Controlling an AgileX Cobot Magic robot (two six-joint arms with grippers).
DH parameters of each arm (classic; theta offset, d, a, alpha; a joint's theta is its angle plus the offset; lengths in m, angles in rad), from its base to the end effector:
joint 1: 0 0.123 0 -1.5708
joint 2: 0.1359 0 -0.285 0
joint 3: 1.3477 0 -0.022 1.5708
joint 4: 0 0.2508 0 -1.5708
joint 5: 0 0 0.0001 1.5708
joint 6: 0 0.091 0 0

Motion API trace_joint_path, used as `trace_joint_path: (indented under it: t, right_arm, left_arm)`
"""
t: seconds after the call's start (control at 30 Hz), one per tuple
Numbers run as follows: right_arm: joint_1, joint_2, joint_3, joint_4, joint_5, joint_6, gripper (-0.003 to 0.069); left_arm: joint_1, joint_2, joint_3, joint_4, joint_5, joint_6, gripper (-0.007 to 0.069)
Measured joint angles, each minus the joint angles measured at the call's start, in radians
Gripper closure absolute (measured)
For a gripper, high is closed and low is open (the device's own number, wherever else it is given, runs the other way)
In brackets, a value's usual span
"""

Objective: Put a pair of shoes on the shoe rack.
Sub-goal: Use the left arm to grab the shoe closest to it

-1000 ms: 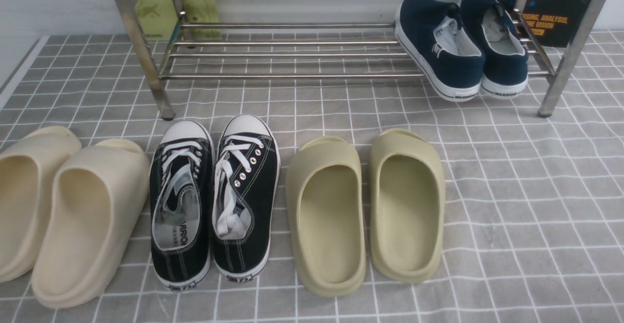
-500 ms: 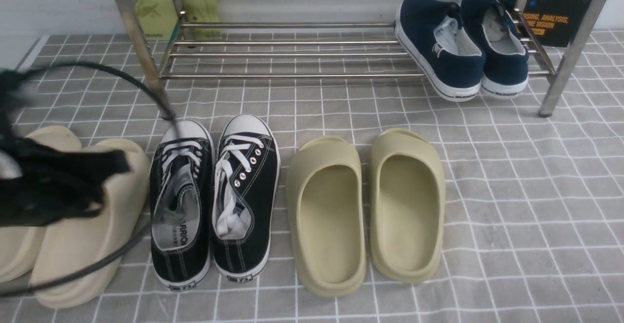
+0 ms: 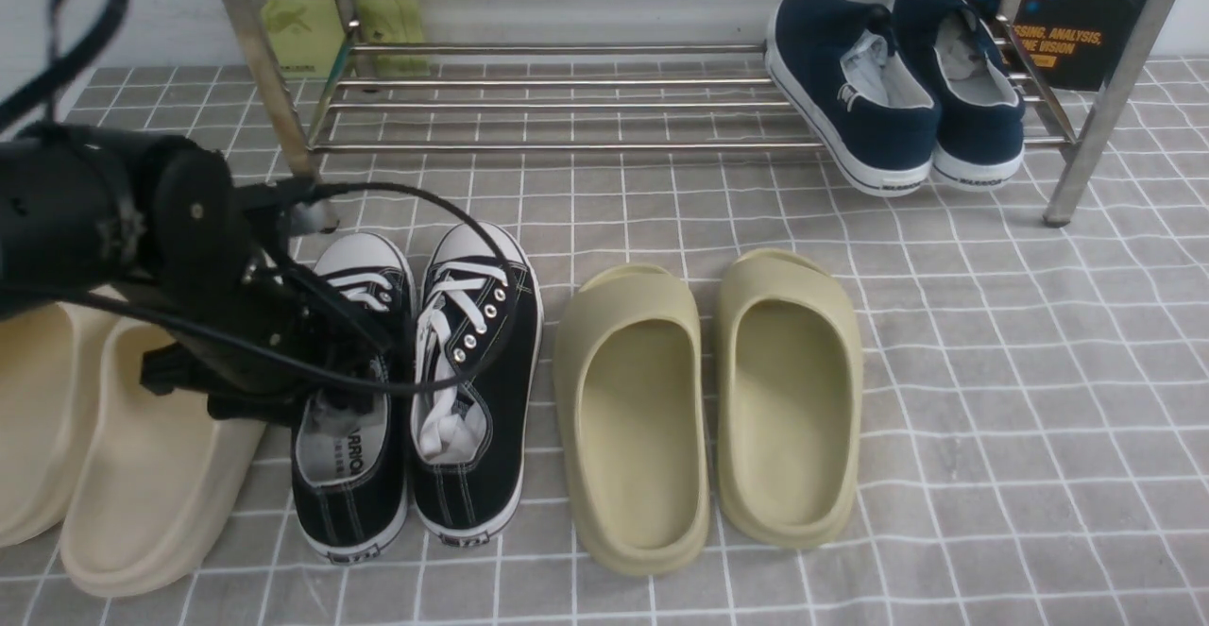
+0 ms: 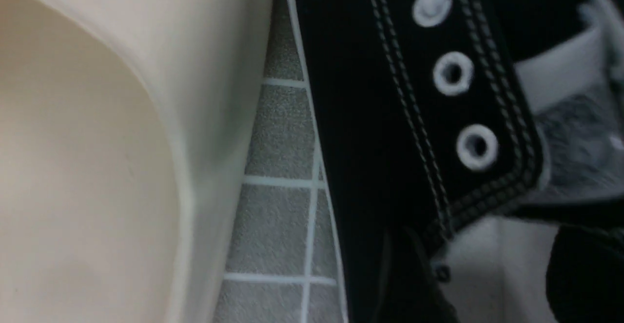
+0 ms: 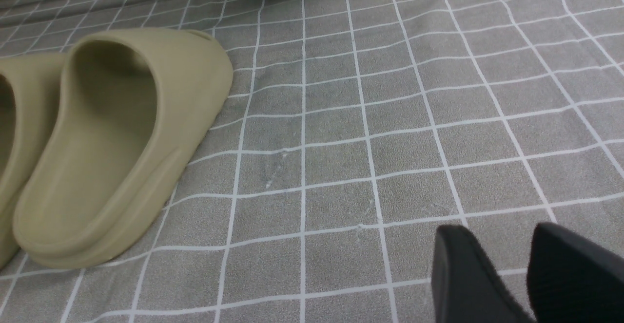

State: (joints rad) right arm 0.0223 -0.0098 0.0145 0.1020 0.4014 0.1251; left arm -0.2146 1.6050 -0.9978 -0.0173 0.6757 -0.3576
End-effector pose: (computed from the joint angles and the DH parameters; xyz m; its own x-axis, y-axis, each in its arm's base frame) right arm 0.0517 0.0048 0.1730 -0.3173 0.2101 -0.9248 0.0091 0.9758 0.2186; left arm 0.3028 -0.0670 0.2137 -0.9258 -0.1693 -0.3378 -0.1276 0.9816 -0.1423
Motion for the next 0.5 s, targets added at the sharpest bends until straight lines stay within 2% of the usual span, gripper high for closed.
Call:
trace_joint_path:
  t: [0.07, 0.13, 0.17, 0.2, 0.23, 0.3, 0.43, 0.5]
  right_arm:
    - [0.0, 0.0, 0.0, 0.0, 0.0, 0.0, 0.0419]
    - [0.0, 0.0, 0.0, 0.0, 0.0, 0.0, 0.0419]
    - [0.0, 0.0, 0.0, 0.0, 0.0, 0.0, 0.0419]
    - [0.0, 0.0, 0.0, -0.001, 0.0, 0.0, 0.0419]
    - [0.0, 0.0, 0.0, -0.001, 0.0, 0.0, 0.0419]
    - [0.0, 0.0, 0.0, -0.001, 0.0, 0.0, 0.0419]
    - [0.0, 0.0, 0.0, -0.001, 0.0, 0.0, 0.0419]
    - [0.0, 0.0, 0.0, -0.001, 0.0, 0.0, 0.0419]
  left_arm:
    - [0.0, 0.032, 0.0, 0.038, -0.019, -0.028, 0.0282]
    - [-0.001, 0.053, 0.0, 0.074, -0.033, -0.069, 0.039]
    - [-0.001, 0.056, 0.0, 0.078, -0.035, -0.074, 0.0417]
    - [-0.001, 0.061, 0.0, 0.115, -0.039, -0.113, 0.0537]
    - [-0.001, 0.061, 0.0, 0.136, -0.041, -0.131, 0.0606]
    - [-0.002, 0.052, 0.0, 0.16, -0.037, -0.155, 0.0638]
    - [-0.002, -0.003, -0.007, 0.178, -0.005, -0.17, 0.0638]
    - [-0.002, -0.094, -0.039, 0.182, 0.062, -0.163, 0.0638]
